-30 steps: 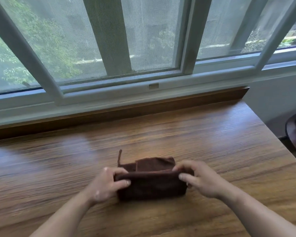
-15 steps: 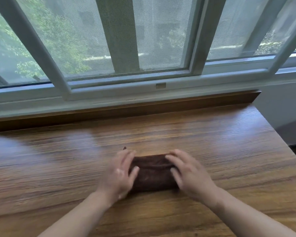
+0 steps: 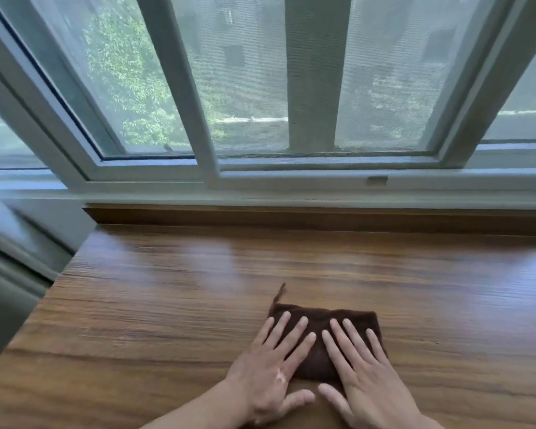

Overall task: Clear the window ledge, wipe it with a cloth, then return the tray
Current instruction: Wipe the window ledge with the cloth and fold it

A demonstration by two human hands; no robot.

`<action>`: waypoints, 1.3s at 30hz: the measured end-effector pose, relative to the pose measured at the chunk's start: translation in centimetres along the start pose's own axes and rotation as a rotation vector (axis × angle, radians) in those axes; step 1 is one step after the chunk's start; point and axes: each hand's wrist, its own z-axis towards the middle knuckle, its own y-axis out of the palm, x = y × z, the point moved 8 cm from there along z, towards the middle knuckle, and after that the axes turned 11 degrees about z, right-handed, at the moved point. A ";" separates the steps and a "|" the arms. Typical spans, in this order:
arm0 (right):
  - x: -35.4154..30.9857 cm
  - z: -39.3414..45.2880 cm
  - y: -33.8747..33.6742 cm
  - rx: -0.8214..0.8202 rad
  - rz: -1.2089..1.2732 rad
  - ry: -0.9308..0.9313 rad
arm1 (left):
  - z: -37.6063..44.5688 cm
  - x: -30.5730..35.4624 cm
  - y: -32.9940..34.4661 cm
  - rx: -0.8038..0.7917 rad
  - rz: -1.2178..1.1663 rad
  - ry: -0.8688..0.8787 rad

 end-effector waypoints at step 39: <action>-6.6 26.8 5.5 -0.370 0.023 0.286 | 0.3 -26.5 4.0 -0.143 -0.195 -0.150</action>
